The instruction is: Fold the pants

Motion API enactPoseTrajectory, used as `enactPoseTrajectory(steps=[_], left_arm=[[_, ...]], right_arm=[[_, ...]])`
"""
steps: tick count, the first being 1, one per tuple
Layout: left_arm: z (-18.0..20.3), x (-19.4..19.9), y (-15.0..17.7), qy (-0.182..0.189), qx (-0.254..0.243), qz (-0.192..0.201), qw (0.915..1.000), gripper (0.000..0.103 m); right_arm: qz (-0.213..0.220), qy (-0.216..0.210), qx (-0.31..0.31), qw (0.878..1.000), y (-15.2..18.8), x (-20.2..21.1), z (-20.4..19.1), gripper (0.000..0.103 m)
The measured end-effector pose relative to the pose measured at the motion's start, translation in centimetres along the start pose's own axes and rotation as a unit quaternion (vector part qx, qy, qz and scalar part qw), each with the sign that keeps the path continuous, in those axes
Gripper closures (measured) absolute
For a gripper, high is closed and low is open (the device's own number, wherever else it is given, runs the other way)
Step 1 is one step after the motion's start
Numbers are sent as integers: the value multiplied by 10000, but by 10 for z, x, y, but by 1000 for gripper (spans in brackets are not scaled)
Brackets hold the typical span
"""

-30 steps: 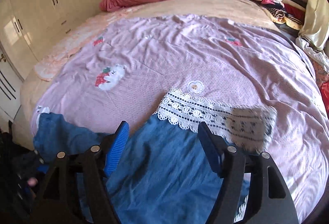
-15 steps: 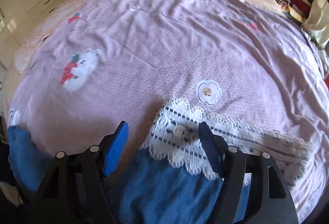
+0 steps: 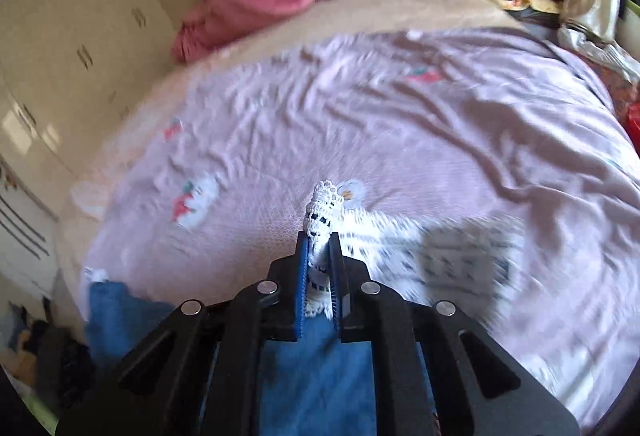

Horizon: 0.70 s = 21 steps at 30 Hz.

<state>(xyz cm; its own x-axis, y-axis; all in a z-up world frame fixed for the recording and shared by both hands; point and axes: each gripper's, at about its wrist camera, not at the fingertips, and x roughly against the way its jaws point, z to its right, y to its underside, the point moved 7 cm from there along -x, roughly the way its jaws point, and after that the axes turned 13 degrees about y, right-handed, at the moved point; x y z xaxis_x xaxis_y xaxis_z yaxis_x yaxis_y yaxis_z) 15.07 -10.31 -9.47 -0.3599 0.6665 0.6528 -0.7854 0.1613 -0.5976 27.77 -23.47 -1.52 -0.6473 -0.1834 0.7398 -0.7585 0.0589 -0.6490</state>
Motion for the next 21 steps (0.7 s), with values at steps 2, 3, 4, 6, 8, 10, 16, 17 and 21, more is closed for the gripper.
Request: enactPoseTrajectory(steps=[2, 3, 4, 6, 8, 10, 16, 17, 21], left_arm=[[0, -3, 0, -31, -1, -19, 10000, 85], [1, -2, 1, -5, -21, 9, 10000, 93], [-2, -3, -3, 30, -33, 4, 10000, 97], [4, -1, -2, 127, -120, 8, 9998, 103], [10, 5, -1, 176, -291, 50, 9994, 103], [19, 13, 1, 242, -543, 70, 9982, 103], [33, 16, 19, 35, -1122, -190, 9935, 103], [34, 15, 20, 36, -1137, -194, 9933, 103], [38, 15, 31, 3, -1174, -216, 9928, 103]], right_arm=[[164, -20, -190, 9997, 9, 25, 13, 95], [222, -2, -291, 9993, 14, 37, 21, 95], [265, 19, -425, 9987, 25, 51, 31, 96], [318, 52, -604, 9977, 42, 71, 44, 96], [355, 101, -792, 9962, 63, 90, 55, 96], [352, 140, -963, 9946, 82, 103, 65, 96], [-37, 214, -1261, 9918, 150, 115, 80, 96], [-117, 242, -1296, 9912, 162, 115, 81, 96], [-366, 385, -1396, 9888, 194, 109, 90, 96]])
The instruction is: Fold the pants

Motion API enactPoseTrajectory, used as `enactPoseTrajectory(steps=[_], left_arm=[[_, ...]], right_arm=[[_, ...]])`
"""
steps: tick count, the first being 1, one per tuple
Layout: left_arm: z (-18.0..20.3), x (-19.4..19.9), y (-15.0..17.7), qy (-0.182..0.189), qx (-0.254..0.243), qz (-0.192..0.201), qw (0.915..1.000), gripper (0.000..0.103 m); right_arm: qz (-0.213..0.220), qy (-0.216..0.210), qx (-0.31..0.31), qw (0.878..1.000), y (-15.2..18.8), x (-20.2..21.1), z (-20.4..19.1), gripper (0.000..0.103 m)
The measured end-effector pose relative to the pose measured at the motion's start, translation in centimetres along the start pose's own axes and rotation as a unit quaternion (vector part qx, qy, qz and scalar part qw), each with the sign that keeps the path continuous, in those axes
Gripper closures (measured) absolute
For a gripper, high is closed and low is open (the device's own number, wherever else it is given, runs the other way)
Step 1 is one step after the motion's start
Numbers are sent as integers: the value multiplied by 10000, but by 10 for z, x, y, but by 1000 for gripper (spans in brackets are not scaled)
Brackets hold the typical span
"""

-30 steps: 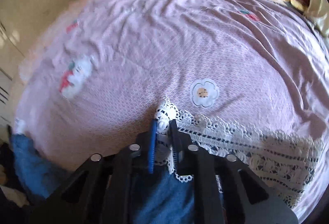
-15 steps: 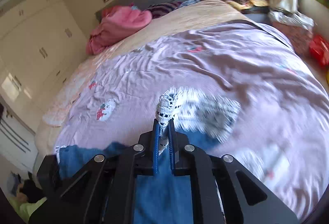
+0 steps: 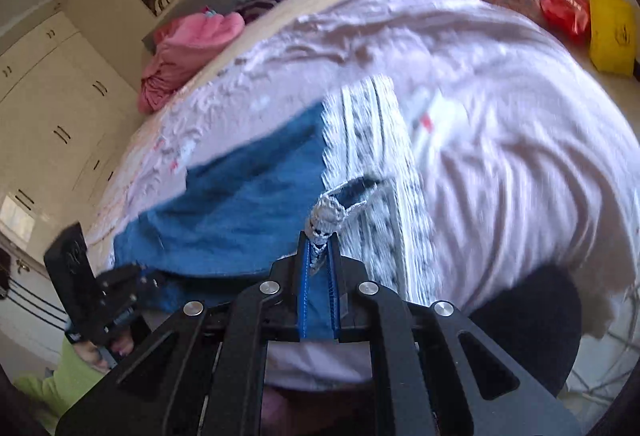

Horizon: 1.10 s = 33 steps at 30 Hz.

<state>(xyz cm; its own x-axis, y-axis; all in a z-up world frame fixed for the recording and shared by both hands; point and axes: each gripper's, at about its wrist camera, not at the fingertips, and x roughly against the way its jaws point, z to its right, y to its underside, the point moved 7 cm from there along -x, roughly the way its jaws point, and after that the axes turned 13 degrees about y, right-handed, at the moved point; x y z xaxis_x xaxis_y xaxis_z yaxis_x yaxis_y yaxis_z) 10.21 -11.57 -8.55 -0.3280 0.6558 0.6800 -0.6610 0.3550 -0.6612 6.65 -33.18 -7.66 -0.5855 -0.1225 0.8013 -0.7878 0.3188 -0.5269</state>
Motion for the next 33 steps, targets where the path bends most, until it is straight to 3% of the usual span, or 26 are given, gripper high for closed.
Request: enactPoseTrajectory(steps=[7, 11, 14, 15, 16, 24, 29, 31, 33], left_arm=[[12, -7, 8, -137, -274, -164, 9994, 102], [15, -10, 12, -216, -344, -251, 9989, 102], [17, -8, 13, -306, -447, -293, 9981, 103], [17, -8, 13, -327, -461, -299, 9980, 103], [17, -6, 13, -355, -482, -316, 9977, 103], [24, -3, 26, -424, -731, -528, 9950, 103], [14, -23, 39, -370, -465, -790, 9951, 101], [14, -21, 39, -285, -442, -742, 9959, 98], [16, -15, 38, -229, -400, -703, 9965, 78]], right_arm=[[-149, -108, -211, 9996, 17, -7, 14, 92], [-167, -102, -386, 9991, 16, -15, 21, 78], [-134, -254, -454, 9986, 17, -15, 23, 80], [-152, -249, -431, 9986, 18, -13, 24, 83], [-185, -301, -410, 9985, 21, -11, 24, 95], [-506, -221, -224, 9982, 41, -6, 29, 95], [-778, -103, -389, 9962, 53, -20, 42, 88], [-735, -71, -353, 9966, 52, -13, 45, 83], [-575, 85, -312, 9978, 47, -1, 51, 71]])
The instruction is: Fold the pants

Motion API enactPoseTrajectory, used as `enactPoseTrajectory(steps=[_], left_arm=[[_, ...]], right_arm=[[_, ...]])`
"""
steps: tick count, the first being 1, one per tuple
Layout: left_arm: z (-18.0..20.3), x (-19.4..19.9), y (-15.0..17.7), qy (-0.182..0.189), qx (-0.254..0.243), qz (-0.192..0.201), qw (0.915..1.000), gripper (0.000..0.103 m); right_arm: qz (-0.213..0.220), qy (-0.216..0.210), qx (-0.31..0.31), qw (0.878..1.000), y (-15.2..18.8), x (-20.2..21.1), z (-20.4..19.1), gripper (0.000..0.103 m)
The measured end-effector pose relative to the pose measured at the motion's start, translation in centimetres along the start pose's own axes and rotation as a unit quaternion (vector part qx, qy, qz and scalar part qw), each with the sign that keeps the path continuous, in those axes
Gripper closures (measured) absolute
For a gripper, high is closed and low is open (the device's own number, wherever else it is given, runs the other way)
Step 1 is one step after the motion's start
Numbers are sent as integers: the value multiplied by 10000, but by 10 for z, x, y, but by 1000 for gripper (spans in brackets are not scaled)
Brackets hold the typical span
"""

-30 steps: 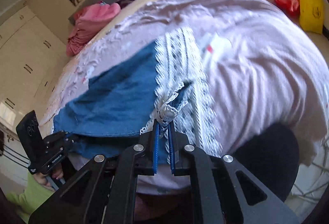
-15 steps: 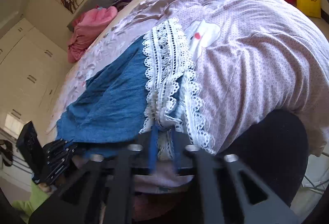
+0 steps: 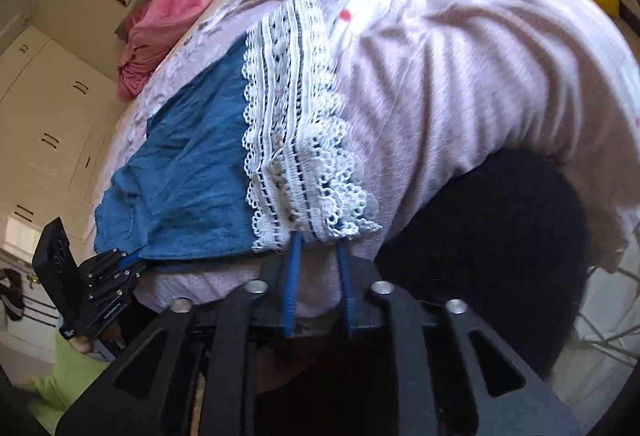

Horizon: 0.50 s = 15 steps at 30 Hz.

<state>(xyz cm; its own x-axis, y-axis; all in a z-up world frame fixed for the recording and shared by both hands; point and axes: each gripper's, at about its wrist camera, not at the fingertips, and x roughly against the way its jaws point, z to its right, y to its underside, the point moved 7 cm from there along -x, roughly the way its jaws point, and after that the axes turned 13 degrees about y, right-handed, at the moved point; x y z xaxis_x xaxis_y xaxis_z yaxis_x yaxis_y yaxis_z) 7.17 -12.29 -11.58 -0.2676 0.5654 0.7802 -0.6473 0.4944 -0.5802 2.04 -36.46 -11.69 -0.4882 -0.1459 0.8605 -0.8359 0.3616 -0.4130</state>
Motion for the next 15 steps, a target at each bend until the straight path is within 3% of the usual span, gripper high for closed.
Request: enactPoseTrajectory(steps=[2, 6, 9, 10, 13, 15], left_arm=[[4, 14, -2, 87, 21, 130, 9999, 65], [-3, 54, -23, 47, 89, 607, 9981, 63], [-25, 66, -48, -326, 116, 746, 9966, 59], [-39, 66, -61, -466, 143, 761, 9959, 59], [-79, 52, -88, -441, 572, 665, 9952, 58], [-102, 40, -99, -434, 827, 546, 9941, 58]], right_arm=[[286, 73, 26, 9996, -9, 15, 6, 68], [768, 133, 225, 9967, -42, 33, 5, 63], [1022, 124, 530, 9933, -73, 31, -6, 62], [1066, 120, 641, 9922, -84, 28, -11, 60], [1068, -12, 975, 9895, -119, 10, -26, 54], [870, -77, 1031, 9908, -140, -12, -32, 54]])
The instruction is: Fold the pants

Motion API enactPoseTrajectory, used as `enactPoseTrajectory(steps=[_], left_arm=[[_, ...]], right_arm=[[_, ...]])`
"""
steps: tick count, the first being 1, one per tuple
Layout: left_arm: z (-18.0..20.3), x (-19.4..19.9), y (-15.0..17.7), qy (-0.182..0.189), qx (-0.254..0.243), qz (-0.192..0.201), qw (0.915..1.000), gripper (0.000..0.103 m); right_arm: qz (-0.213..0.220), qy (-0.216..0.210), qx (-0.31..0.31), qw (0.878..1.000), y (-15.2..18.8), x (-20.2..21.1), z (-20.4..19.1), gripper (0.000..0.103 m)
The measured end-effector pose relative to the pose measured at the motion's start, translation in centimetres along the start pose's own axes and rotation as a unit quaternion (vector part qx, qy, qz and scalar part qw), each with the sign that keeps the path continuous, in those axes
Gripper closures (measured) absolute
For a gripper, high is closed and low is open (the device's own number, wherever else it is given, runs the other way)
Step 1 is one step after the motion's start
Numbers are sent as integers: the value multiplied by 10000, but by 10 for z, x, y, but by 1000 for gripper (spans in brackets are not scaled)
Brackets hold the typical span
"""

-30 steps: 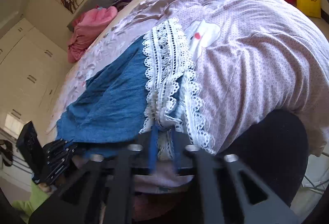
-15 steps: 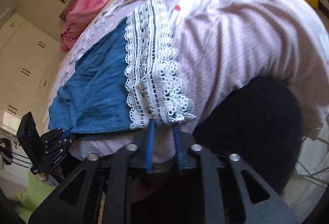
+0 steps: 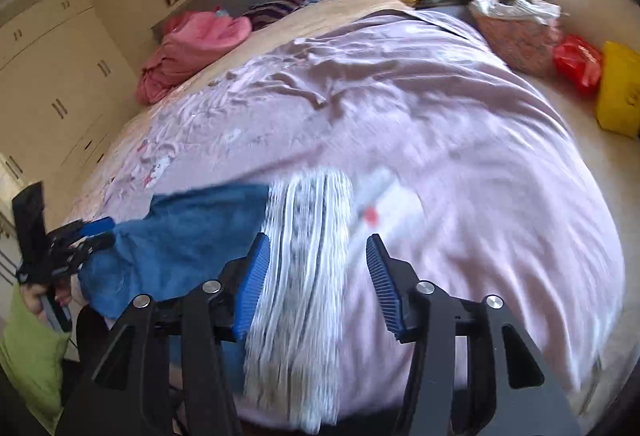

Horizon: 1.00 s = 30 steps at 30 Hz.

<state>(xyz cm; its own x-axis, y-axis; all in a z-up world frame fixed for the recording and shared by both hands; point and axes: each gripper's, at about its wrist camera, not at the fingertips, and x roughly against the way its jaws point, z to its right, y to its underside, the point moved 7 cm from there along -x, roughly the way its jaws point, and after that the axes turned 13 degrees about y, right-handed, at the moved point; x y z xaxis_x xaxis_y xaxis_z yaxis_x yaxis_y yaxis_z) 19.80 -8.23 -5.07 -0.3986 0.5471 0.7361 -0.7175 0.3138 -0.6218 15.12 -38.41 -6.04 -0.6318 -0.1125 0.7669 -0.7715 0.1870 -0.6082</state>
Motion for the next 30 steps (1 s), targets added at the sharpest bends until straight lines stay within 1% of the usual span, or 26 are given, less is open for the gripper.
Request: enactPoseTrajectory(steps=[2, 4, 6, 8, 10, 12, 13, 14, 15, 16, 17, 18, 19, 21, 23, 25, 27, 28, 30], left_arm=[[-17, -19, -10, 32, 197, -163, 9997, 58], [-27, -35, -13, 152, 380, -288, 9987, 58], [-32, -49, -14, 301, 512, -408, 9974, 58], [-41, -59, -12, 307, 648, -509, 9961, 58], [-46, -65, -9, 395, 786, -500, 9949, 58], [-50, -68, -11, 541, 911, -455, 9933, 58], [-51, -69, -12, 605, 975, -437, 9924, 59], [-52, -70, -14, 706, 1048, -414, 9911, 66], [-51, -71, -16, 809, 1102, -417, 9897, 75], [-48, -72, -17, 907, 1110, -432, 9887, 80], [-45, -72, -17, 965, 1072, -449, 9885, 90], [-41, -73, -17, 991, 1017, -458, 9888, 96], [-37, -72, -16, 1007, 951, -467, 9893, 98], [-34, -69, -16, 948, 921, -436, 9903, 101], [-31, -61, -21, 909, 897, -296, 9914, 102], [-28, -50, -29, 790, 799, -93, 9936, 102], [-28, -41, -40, 702, 799, 94, 9943, 102], [-28, -36, -49, 597, 747, 175, 9953, 102], [-31, -33, -62, 496, 686, 273, 9960, 102]], right_arm=[[-177, -61, 0, 9998, -13, -25, 0, 54], [-324, -229, 75, 9992, -21, -44, -6, 54], [-390, -209, 195, 9988, -27, -62, -9, 54], [-559, -233, 288, 9978, -27, -80, -9, 54], [-665, -351, 272, 9968, -25, -92, -9, 54], [-653, -448, 182, 9967, -23, -94, -8, 53], [-625, -523, 180, 9965, -23, -92, -10, 55], [-606, -552, 203, 9964, -22, -90, -12, 57], [-588, -573, 220, 9964, -20, -87, -14, 60], [-588, -633, 227, 9960, -18, -85, -17, 68], [-577, -748, 239, 9952, -15, -81, -21, 74], [-540, -787, 259, 9951, -14, -78, -24, 75], [-461, -807, 310, 9952, -12, -72, -27, 78], [-305, -875, 334, 9951, -13, -61, -29, 79], [-70, -877, 414, 9953, -19, -45, -32, 80], [174, -767, 615, 9950, -28, -31, -37, 81], [348, -682, 781, 9940, -40, -24, -42, 81], [411, -662, 852, 9933, -47, -21, -44, 81], [576, -507, 1007, 9920, -67, -22, -49, 81]])
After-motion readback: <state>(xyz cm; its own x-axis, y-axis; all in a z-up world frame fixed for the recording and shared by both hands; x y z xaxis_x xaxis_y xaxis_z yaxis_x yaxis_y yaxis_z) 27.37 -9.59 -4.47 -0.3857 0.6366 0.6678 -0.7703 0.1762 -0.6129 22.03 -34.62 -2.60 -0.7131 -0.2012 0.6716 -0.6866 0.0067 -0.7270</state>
